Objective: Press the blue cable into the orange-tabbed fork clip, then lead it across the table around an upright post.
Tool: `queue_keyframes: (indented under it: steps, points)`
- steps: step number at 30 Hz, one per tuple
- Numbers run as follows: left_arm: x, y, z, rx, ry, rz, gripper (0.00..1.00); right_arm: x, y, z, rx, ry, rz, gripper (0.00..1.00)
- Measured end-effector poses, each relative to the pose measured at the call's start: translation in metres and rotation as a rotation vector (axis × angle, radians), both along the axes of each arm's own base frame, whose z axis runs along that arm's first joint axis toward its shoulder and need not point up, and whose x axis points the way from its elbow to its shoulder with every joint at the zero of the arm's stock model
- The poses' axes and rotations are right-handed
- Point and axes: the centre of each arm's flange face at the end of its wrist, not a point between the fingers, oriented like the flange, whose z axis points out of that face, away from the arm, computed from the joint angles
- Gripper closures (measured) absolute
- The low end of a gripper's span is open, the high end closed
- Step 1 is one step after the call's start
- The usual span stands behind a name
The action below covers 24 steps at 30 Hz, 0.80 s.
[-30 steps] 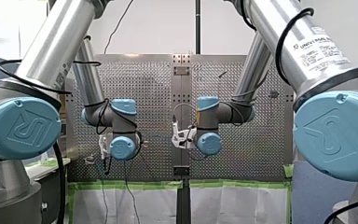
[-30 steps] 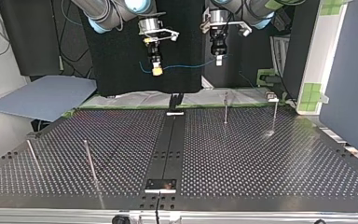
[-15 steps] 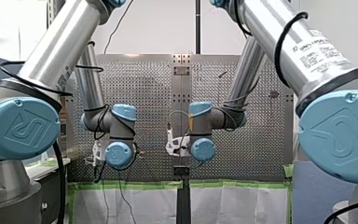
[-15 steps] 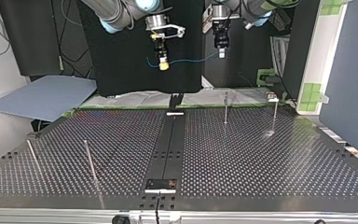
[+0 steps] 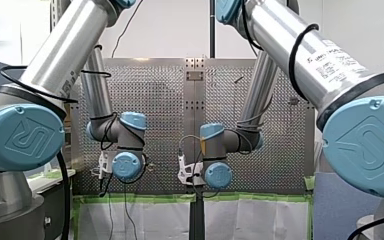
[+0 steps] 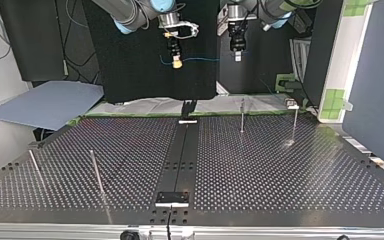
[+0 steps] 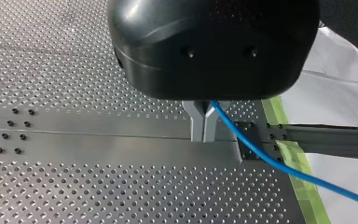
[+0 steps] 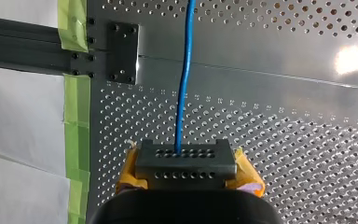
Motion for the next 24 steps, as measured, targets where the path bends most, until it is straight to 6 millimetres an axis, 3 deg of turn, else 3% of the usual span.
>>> queue_keyframes:
  steps: [5,15,20,24]
  points:
    - [-0.004,0.001,0.007,-0.036,-0.011,-0.016,1.00,0.001,0.004,0.009,0.012,-0.015,0.000,1.00]
    - [-0.001,0.006,0.033,-0.141,-0.045,-0.002,1.00,0.012,-0.004,0.059,0.011,-0.124,0.039,1.00]
    - [0.012,0.012,0.048,-0.193,-0.106,0.009,1.00,0.026,-0.014,0.088,-0.046,-0.204,0.075,1.00]
    - [0.024,0.018,0.044,-0.208,-0.124,0.011,1.00,0.038,-0.022,0.089,-0.065,-0.228,0.086,1.00]
